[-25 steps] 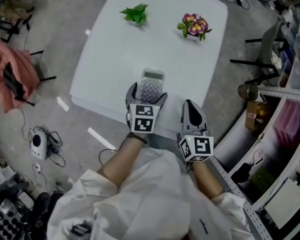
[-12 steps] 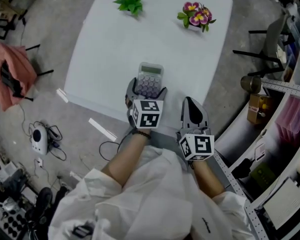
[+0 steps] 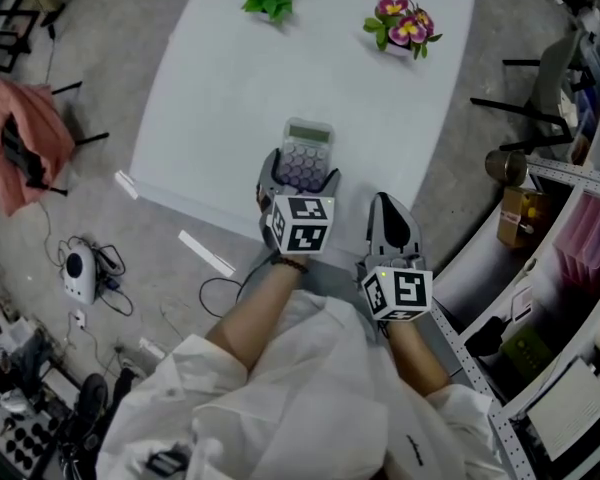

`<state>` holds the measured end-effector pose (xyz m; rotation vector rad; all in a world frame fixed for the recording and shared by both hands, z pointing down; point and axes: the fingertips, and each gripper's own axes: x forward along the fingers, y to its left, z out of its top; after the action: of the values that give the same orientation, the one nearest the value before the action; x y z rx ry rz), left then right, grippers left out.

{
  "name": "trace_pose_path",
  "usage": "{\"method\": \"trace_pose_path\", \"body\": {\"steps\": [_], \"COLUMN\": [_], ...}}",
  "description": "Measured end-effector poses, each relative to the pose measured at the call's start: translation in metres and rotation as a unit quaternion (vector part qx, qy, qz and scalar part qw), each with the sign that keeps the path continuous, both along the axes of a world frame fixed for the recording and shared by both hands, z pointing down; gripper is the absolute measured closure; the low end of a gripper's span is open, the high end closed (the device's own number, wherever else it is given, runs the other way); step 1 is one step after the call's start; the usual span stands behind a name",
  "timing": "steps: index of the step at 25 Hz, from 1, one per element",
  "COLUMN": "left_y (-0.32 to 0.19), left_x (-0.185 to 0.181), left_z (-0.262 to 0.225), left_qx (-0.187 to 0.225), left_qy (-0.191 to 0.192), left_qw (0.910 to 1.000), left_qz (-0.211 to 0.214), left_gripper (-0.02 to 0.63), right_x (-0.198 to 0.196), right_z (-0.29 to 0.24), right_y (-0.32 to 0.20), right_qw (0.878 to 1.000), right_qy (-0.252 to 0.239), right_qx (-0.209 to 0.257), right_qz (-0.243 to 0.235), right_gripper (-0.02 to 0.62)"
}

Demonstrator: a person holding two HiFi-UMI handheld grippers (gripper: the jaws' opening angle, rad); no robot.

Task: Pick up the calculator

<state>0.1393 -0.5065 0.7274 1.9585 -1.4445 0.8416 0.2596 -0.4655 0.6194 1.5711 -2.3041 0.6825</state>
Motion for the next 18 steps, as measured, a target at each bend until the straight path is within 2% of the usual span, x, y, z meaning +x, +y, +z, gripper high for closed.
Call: {"method": "trace_pose_path", "body": {"steps": [9, 13, 18], "left_y": [0.002, 0.004, 0.001], "left_x": [-0.005, -0.007, -0.011], "left_z": [0.0, -0.003, -0.022], "left_qx": [-0.008, -0.011, 0.008], "left_qy": [0.005, 0.01, 0.016], "left_qw": [0.9983, 0.9976, 0.9971], "left_qz": [0.057, 0.068, 0.073], "left_gripper": [0.112, 0.112, 0.112], "right_x": [-0.004, -0.003, -0.002], "right_z": [-0.012, -0.019, -0.033], "right_y": [0.006, 0.006, 0.007], "right_qw": [1.0, 1.0, 0.999], "right_qy": [-0.001, 0.001, 0.003], "right_qx": [0.012, 0.019, 0.032], "right_qz": [0.011, 0.021, 0.032], "right_gripper": [0.578, 0.578, 0.577]}}
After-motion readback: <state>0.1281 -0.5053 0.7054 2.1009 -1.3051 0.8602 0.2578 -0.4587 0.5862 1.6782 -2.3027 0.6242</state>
